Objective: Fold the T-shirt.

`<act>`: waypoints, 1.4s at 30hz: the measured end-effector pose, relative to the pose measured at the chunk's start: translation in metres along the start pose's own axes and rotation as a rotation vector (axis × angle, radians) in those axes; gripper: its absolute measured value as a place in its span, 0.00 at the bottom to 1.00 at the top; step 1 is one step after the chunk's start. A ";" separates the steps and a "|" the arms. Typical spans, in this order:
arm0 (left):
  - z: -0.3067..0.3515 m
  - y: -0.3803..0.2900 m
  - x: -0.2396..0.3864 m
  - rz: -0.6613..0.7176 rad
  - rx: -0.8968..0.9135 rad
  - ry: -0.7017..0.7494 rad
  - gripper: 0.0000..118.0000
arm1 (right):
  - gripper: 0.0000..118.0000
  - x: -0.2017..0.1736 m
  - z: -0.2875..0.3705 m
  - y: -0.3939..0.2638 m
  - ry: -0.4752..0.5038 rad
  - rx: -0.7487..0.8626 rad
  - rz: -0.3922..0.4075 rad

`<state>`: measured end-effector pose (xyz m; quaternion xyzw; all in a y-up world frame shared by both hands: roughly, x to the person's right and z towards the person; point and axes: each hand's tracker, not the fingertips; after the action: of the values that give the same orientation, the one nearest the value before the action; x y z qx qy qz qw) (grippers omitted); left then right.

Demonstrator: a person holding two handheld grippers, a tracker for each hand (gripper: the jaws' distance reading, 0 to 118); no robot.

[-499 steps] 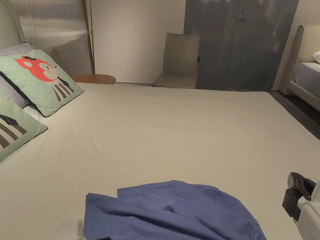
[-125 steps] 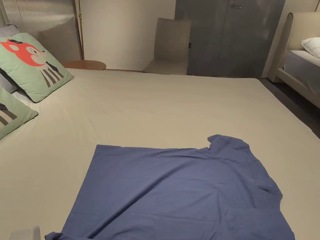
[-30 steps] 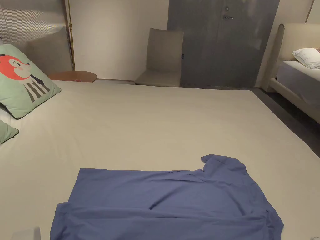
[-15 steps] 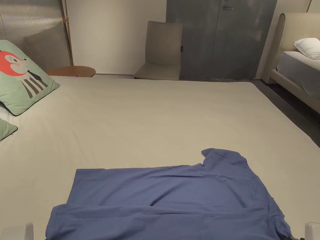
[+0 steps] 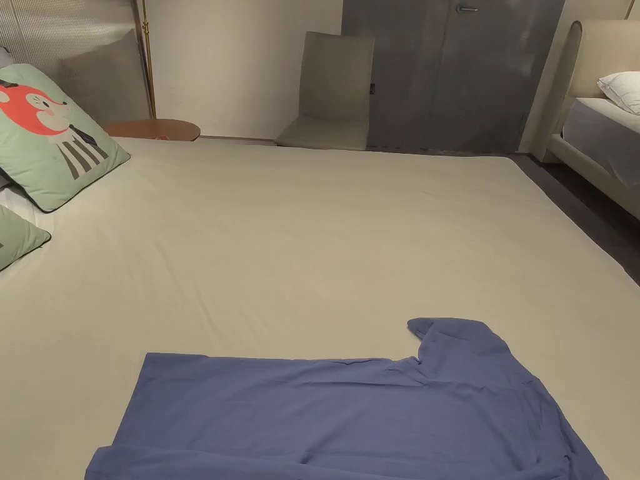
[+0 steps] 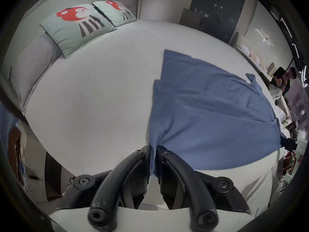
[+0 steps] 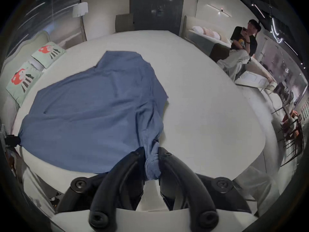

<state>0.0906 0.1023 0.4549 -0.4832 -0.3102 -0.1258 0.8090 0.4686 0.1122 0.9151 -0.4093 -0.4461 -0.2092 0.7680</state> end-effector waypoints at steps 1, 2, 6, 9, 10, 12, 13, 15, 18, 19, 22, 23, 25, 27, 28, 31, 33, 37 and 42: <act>-0.001 -0.003 -0.002 0.003 0.004 -0.001 0.03 | 0.13 0.000 -0.004 -0.003 -0.003 -0.005 -0.005; -0.005 -0.003 -0.009 0.017 0.011 -0.013 0.03 | 0.13 -0.001 -0.006 -0.005 -0.001 -0.004 -0.008; 0.011 -0.002 -0.008 0.032 0.106 0.002 0.60 | 0.81 -0.005 0.003 -0.005 -0.071 0.042 0.038; 0.033 0.006 0.001 0.005 0.255 -0.002 0.82 | 0.87 -0.007 0.029 0.007 -0.096 0.219 0.019; 0.042 0.012 0.008 -0.011 0.314 -0.014 0.82 | 0.87 -0.009 0.038 0.014 -0.086 0.284 0.004; 0.057 0.026 0.027 -0.045 0.416 -0.026 0.82 | 0.87 -0.018 0.057 0.030 -0.081 0.410 -0.017; 0.064 0.032 0.037 -0.061 0.466 -0.036 0.82 | 0.87 -0.025 0.065 0.037 -0.088 0.473 -0.027; 0.075 0.044 0.058 -0.089 0.561 -0.063 0.82 | 0.87 -0.040 0.079 0.050 -0.075 0.587 -0.035; 0.090 0.060 0.083 -0.105 0.652 -0.114 0.75 | 0.85 -0.064 0.094 0.064 -0.066 0.705 -0.042; 0.094 0.063 0.089 -0.110 0.673 -0.138 0.66 | 0.80 -0.069 0.095 0.067 -0.056 0.732 -0.049; 0.098 0.072 0.103 -0.126 0.698 -0.149 0.05 | 0.29 -0.087 0.098 0.075 -0.037 0.758 -0.043; 0.098 0.074 0.105 -0.131 0.700 -0.154 0.01 | 0.11 -0.090 0.095 0.079 -0.039 0.757 -0.045; 0.095 0.079 0.106 -0.157 0.677 -0.189 0.00 | 0.01 -0.095 0.092 0.082 -0.032 0.756 -0.040; 0.090 0.084 0.107 -0.163 0.673 -0.184 0.00 | 0.01 -0.097 0.086 0.087 0.002 0.732 -0.032; 0.084 0.089 0.105 -0.179 0.660 -0.179 0.00 | 0.01 -0.099 0.082 0.088 0.003 0.728 -0.033; 0.061 0.113 0.098 -0.164 0.602 -0.175 0.00 | 0.01 -0.100 0.069 0.090 -0.001 0.703 -0.026; 0.037 0.136 0.091 -0.143 0.512 -0.180 0.00 | 0.01 -0.099 0.061 0.093 0.004 0.682 -0.027; -0.029 0.183 0.082 -0.162 0.363 -0.112 0.17 | 0.01 -0.099 0.044 0.098 -0.002 0.640 -0.019; -0.105 0.217 0.070 -0.106 0.121 -0.075 0.82 | 0.01 -0.097 0.021 0.102 -0.021 0.584 -0.010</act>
<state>0.2939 0.1275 0.3104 -0.4207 -0.3726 -0.1313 0.8167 0.4781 0.1836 0.7923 -0.1710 -0.4975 -0.0715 0.8475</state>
